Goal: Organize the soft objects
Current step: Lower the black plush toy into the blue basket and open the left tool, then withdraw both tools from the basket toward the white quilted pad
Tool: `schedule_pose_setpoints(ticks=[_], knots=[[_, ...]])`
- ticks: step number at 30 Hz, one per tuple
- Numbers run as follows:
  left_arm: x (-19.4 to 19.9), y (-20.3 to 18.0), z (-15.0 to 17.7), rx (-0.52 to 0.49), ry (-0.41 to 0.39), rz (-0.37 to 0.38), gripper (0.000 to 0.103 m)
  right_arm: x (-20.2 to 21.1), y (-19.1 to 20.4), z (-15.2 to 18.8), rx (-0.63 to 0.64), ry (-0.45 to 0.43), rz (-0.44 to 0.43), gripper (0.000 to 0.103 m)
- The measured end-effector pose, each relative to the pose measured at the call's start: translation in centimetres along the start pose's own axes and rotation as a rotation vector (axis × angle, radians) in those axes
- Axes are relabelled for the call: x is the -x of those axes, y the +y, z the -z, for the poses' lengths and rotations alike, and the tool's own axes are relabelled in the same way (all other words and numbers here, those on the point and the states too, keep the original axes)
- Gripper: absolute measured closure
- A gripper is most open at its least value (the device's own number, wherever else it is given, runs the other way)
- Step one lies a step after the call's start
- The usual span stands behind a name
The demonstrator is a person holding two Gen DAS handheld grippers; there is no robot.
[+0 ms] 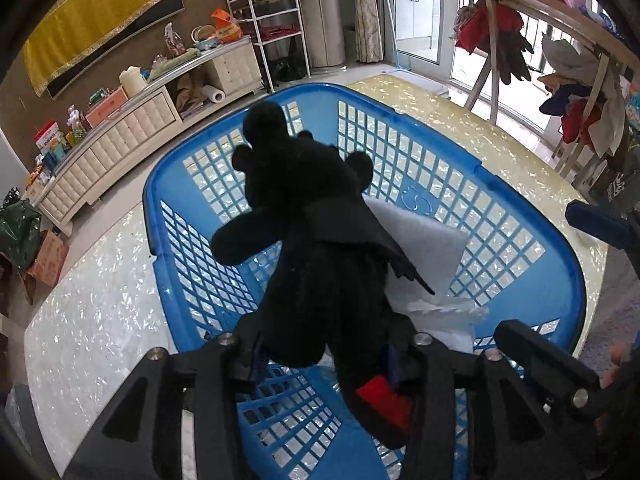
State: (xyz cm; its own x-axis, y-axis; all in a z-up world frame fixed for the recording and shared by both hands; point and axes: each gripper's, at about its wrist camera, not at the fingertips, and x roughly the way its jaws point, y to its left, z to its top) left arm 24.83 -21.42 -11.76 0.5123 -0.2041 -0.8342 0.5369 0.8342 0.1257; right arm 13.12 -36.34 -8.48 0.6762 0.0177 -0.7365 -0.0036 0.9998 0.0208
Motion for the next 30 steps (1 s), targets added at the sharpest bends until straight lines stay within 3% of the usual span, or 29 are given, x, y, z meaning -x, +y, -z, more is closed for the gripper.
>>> schedule_pose_setpoints(ticks=[1, 6, 11, 18, 30], knots=[[0.0, -0.1, -0.1, 0.0, -0.002, -0.001, 0.056, 0.0, 0.0, 0.0, 0.001, 0.001, 0.001, 0.0], [0.9, -0.1, -0.3, 0.012, -0.042, -0.032, 0.024, 0.5, -0.6, 0.0, -0.017, 0.001, 0.001, 0.0], [2.3, 0.8, -0.2, 0.031, -0.064, -0.019, 0.02, 1.4, -0.3, -0.3, -0.016, -0.014, 0.024, 0.0], [5.8, 1.5, 1.3, 0.054, -0.128, -0.055, 0.004, 3.4, 1.1, -0.7, -0.02, -0.032, 0.034, 0.0], [11.8, 5.4, 7.0, 0.17, -0.16, -0.099, 0.001, 7.1, 6.0, -0.4, 0.008, -0.068, 0.014, 0.0]])
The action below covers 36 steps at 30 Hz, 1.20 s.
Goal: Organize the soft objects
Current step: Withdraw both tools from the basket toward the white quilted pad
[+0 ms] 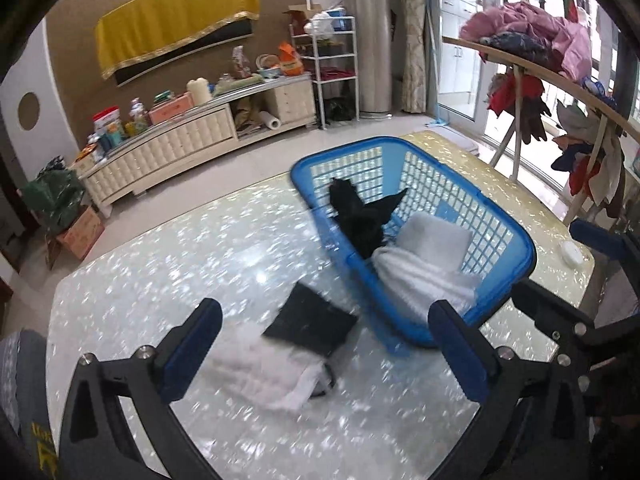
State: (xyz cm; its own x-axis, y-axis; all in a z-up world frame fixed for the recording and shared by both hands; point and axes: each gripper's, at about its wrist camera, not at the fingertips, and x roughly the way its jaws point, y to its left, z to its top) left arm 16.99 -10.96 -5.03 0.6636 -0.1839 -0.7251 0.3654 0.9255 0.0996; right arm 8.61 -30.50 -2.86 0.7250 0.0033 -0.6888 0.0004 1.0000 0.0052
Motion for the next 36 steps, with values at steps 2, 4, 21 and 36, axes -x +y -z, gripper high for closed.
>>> schedule_pose_setpoints(ticks=[2, 4, 21, 36], knots=[[0.9, 1.0, 0.8, 0.015, 0.001, -0.009, 0.001, 0.6, 1.0, 0.2, 0.009, -0.005, -0.015, 0.0], [1.9, 2.0, 1.6, 0.024, 0.0, -0.021, 0.001, 1.2, 2.3, 0.3, 0.021, -0.007, -0.028, 0.0], [5.1, 11.4, 7.4, 0.164, 0.001, -0.015, 0.001, -0.6, 11.4, 0.1, 0.155, 0.047, -0.081, 0.0], [1.4, 17.9, 11.0, 0.264, 0.103, -0.079, 0.001, -9.4, 17.7, 1.7, 0.269, 0.205, -0.171, 0.0]])
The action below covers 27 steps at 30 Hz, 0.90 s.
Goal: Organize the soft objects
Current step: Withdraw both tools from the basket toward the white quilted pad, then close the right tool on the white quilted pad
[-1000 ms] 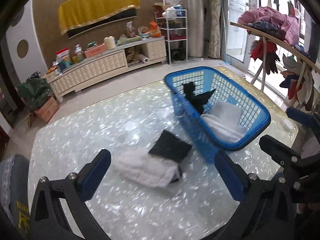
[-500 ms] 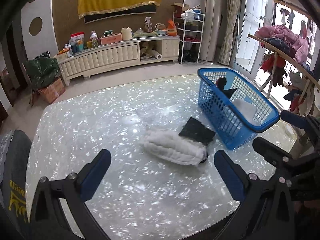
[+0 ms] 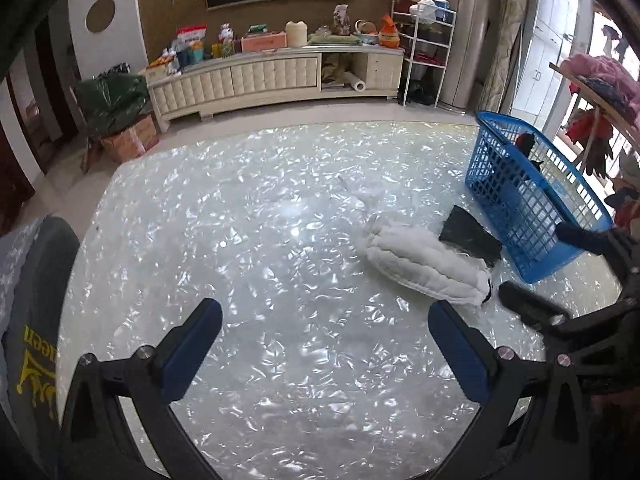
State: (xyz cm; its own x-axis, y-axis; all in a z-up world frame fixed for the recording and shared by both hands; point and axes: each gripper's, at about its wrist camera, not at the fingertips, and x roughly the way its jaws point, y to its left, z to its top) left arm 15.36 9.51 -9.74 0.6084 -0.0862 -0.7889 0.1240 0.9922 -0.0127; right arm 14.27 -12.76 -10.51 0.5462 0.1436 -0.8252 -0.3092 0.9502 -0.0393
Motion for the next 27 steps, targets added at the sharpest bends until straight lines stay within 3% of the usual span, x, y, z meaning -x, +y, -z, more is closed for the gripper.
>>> schedule_pose_setpoints(ticks=[2, 6, 8, 16, 20, 22, 24, 27], knots=[[-0.8, 0.1, 0.3, -0.014, 0.014, -0.001, 0.001, -1.4, 0.5, 0.3, 0.014, 0.026, 0.0, 0.001], [-2.8, 1.0, 0.9, -0.002, 0.055, -0.021, 0.001, -3.7, 1.1, 1.4, 0.035, 0.087, -0.009, 0.018], [-3.4, 1.6, 1.1, 0.018, 0.069, -0.018, 0.001, -4.5, 1.5, 1.6, 0.06, 0.109, 0.0, 0.02], [-5.0, 2.9, 1.5, 0.051, 0.107, -0.021, 0.001, -8.3, 2.1, 2.5, 0.124, 0.201, 0.042, 0.048], [-5.2, 2.7, 1.6, 0.048, 0.117, -0.02, 0.001, -9.1, 1.7, 2.6, 0.126, 0.195, 0.042, 0.07], [-5.1, 2.2, 1.6, 0.033, 0.119, -0.015, 0.001, -9.1, 1.3, 2.5, 0.124, 0.19, 0.034, 0.074], [-5.3, 1.8, 1.7, 0.018, 0.126, -0.011, 0.001, -8.8, 0.9, 2.1, 0.112, 0.174, 0.036, 0.1], [-5.3, 1.3, 1.7, 0.001, 0.13, -0.002, 0.001, -7.4, 0.5, 1.6, 0.097, 0.126, 0.028, 0.102]])
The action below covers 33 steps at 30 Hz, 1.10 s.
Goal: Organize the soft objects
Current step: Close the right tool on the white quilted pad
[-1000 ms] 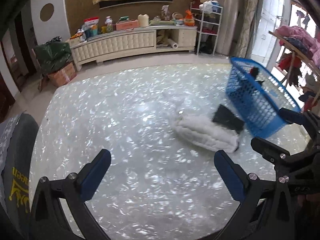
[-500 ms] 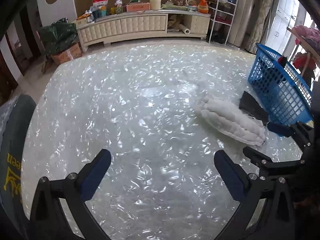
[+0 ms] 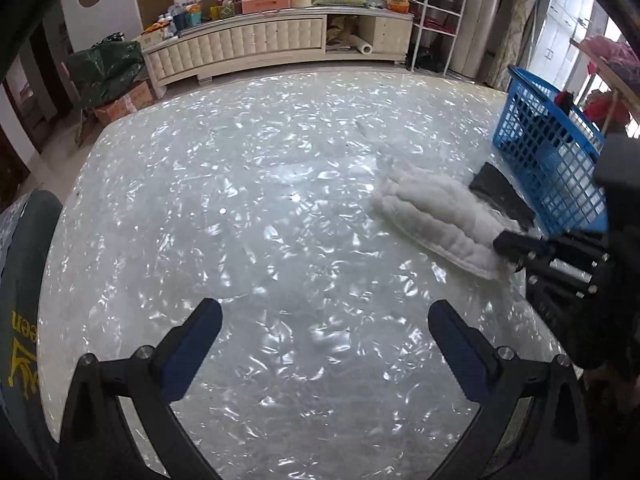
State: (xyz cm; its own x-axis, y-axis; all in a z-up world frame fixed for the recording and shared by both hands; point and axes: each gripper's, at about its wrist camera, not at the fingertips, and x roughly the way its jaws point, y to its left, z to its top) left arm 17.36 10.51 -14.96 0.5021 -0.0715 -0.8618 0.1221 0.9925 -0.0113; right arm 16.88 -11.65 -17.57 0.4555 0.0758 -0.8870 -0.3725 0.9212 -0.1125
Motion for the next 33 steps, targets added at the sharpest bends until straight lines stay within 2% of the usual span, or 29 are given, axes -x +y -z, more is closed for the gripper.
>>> schedule_pose_setpoints(ticks=[6, 9, 11, 13, 14, 15, 16, 20, 24, 33], knots=[[0.3, -0.6, -0.1, -0.015, -0.007, 0.01, 0.001, 1.8, -0.1, 0.0, -0.01, -0.054, -0.05, 0.102], [0.3, -0.6, 0.0, -0.009, -0.006, 0.009, 0.001, 1.7, 0.3, -0.1, -0.024, -0.039, -0.111, 0.102], [0.3, -0.3, 0.0, 0.0, -0.004, 0.009, 0.001, 1.3, 0.0, -0.4, -0.042, -0.033, -0.115, 0.101], [0.4, -0.1, 0.0, 0.006, -0.006, 0.011, 0.001, 0.9, -0.1, -0.6, -0.055, -0.021, -0.101, 0.085], [0.4, 0.0, 0.0, 0.009, -0.005, 0.011, 0.001, 0.7, -0.1, -0.8, -0.058, -0.017, -0.105, 0.064], [0.2, 0.1, -0.1, 0.012, -0.003, 0.01, 0.001, 0.5, -0.1, -0.9, -0.058, -0.016, -0.108, 0.048], [0.1, 0.2, 0.0, 0.015, -0.001, 0.011, 0.001, 0.4, -0.1, -1.0, -0.055, -0.022, -0.107, 0.045], [-0.5, 0.5, 0.1, 0.025, 0.011, 0.008, 0.001, -0.1, 0.5, -1.7, -0.022, -0.018, -0.091, 0.044], [-0.8, 0.9, 0.2, 0.033, 0.017, 0.008, 0.001, -1.0, 0.9, -2.5, 0.001, -0.008, -0.098, 0.033], [-1.4, 1.8, 0.4, 0.053, 0.033, -0.004, 0.001, -4.2, 1.8, -4.0, 0.009, 0.064, -0.132, 0.033]])
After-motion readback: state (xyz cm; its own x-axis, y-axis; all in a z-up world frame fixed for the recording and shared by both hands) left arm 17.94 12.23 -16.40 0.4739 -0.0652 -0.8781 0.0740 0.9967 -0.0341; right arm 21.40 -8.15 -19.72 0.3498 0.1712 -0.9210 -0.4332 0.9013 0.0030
